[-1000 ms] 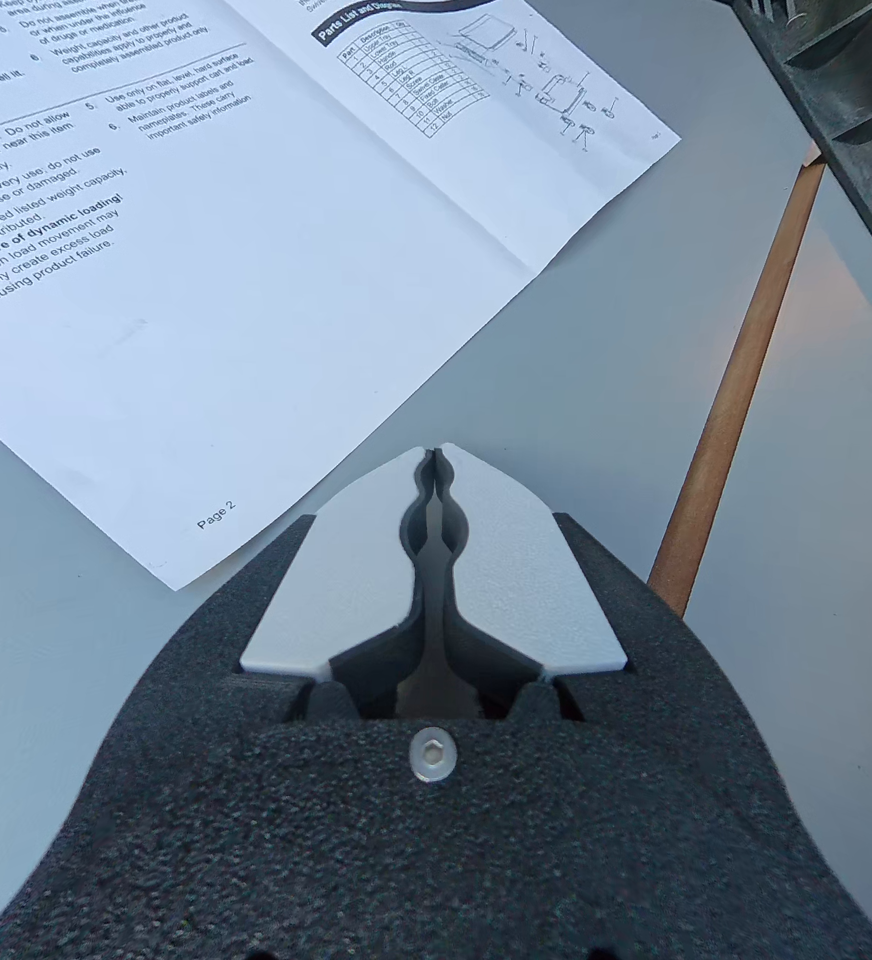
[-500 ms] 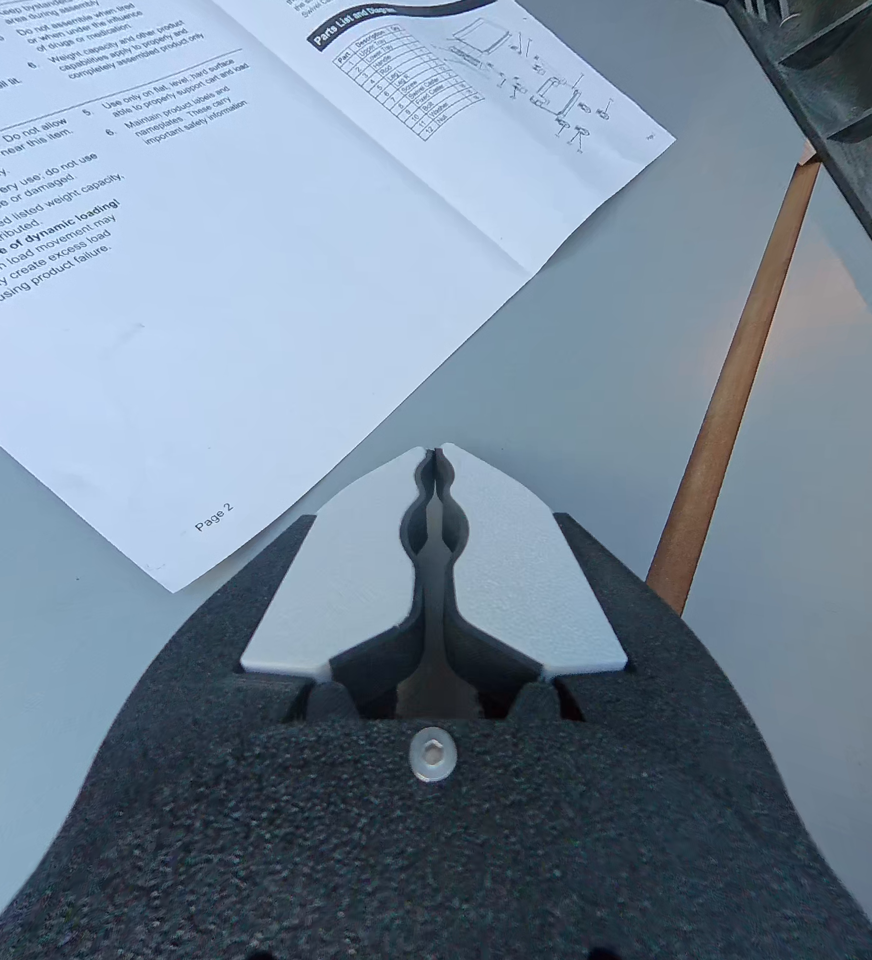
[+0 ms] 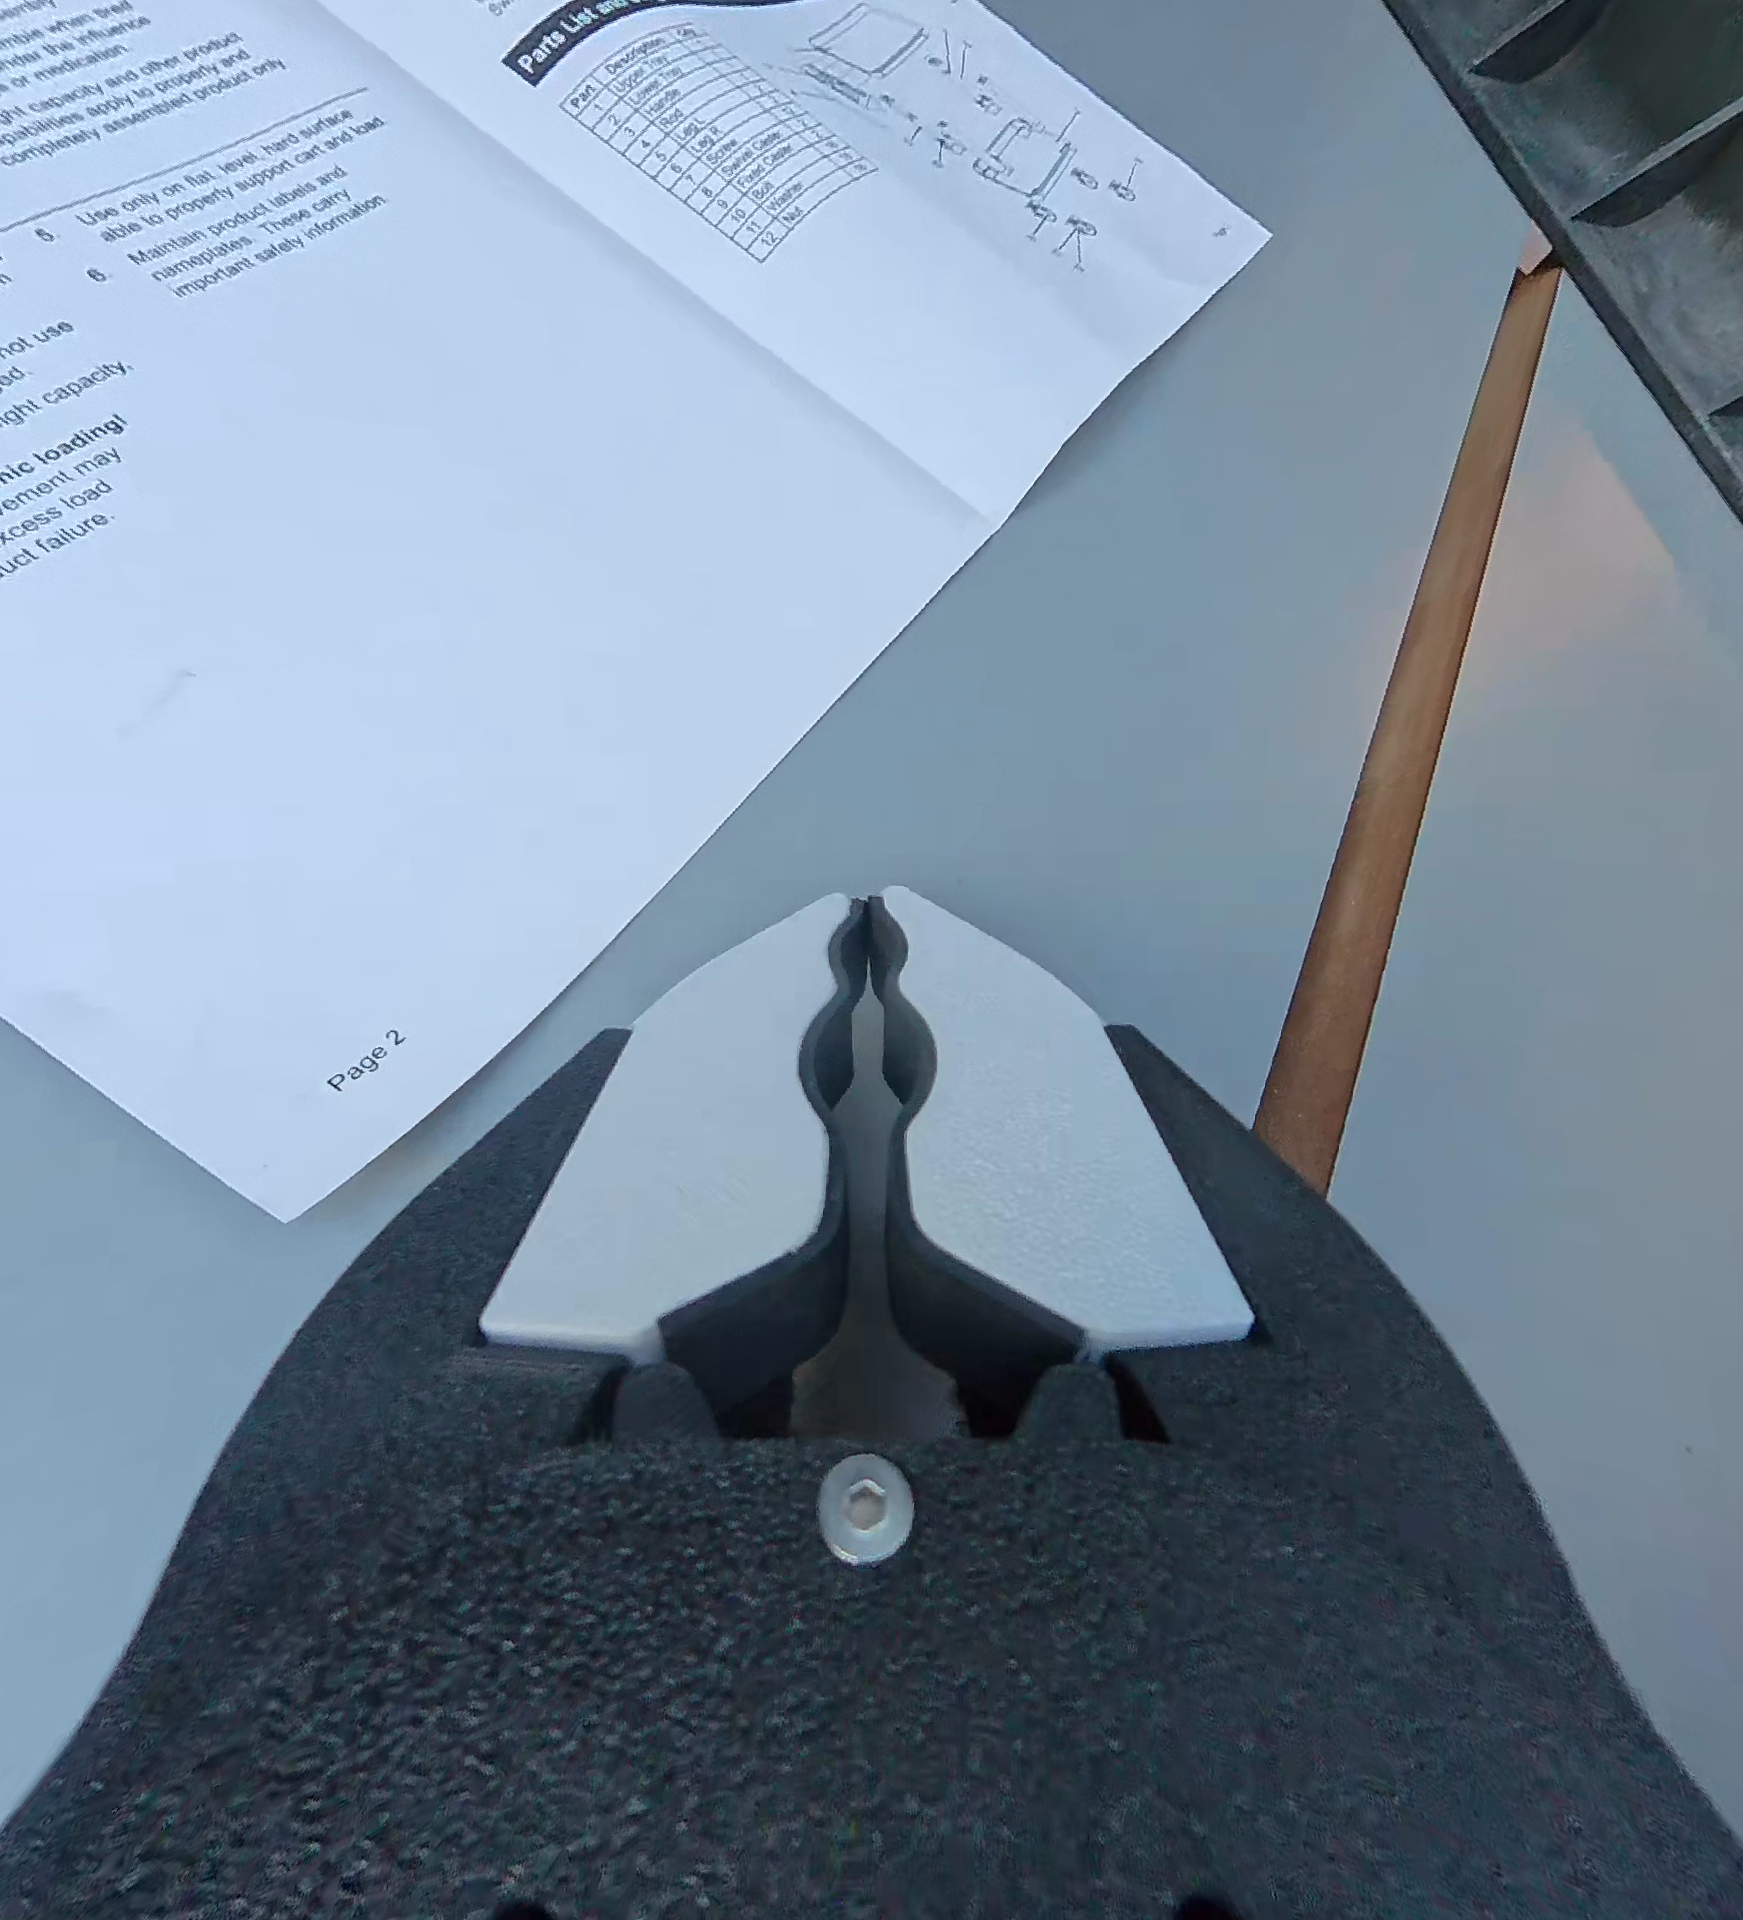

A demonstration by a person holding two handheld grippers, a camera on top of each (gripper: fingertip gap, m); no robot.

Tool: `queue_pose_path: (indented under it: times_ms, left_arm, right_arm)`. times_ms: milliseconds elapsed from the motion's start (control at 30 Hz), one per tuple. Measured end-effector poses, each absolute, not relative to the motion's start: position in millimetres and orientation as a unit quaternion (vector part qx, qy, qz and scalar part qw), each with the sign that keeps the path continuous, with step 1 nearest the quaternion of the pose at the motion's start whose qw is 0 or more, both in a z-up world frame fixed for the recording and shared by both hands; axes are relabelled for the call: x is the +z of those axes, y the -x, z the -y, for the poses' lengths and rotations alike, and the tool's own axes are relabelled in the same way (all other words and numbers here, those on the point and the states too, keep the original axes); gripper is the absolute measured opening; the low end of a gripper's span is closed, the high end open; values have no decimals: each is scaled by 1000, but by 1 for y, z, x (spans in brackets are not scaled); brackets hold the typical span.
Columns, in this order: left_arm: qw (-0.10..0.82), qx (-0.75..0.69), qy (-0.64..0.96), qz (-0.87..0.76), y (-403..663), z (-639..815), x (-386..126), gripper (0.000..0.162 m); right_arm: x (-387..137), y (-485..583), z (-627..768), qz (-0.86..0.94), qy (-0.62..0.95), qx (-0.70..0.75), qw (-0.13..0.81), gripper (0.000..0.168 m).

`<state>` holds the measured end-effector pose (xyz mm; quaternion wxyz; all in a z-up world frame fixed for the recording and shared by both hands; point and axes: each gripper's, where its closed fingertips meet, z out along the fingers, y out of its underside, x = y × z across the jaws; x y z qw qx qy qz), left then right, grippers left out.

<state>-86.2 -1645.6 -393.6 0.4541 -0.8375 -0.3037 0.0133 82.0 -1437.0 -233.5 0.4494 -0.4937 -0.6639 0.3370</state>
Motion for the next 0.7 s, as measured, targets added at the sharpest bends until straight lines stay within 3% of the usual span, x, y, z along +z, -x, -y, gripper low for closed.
queue_pose_path:
  times_ms: [33, 200, 367, 700]
  left_arm:
    - [451, 12, 841, 299, 85, 1645, -394, 0]
    - [428, 26, 852, 300, 85, 1645, -399, 0]
    - [370, 131, 868, 303, 76, 1639, -401, 0]
    - [351, 87, 832, 420, -93, 1489, -407, 6]
  right_arm:
    - [-239, -91, 1440, 662, 498, 349, 439, 16]
    - [-243, -118, 1418, 635, 510, 404, 416, 20]
    - [-254, -152, 1358, 644, 485, 439, 397, 20]
    - [-280, -232, 1228, 711, 427, 494, 259, 20]
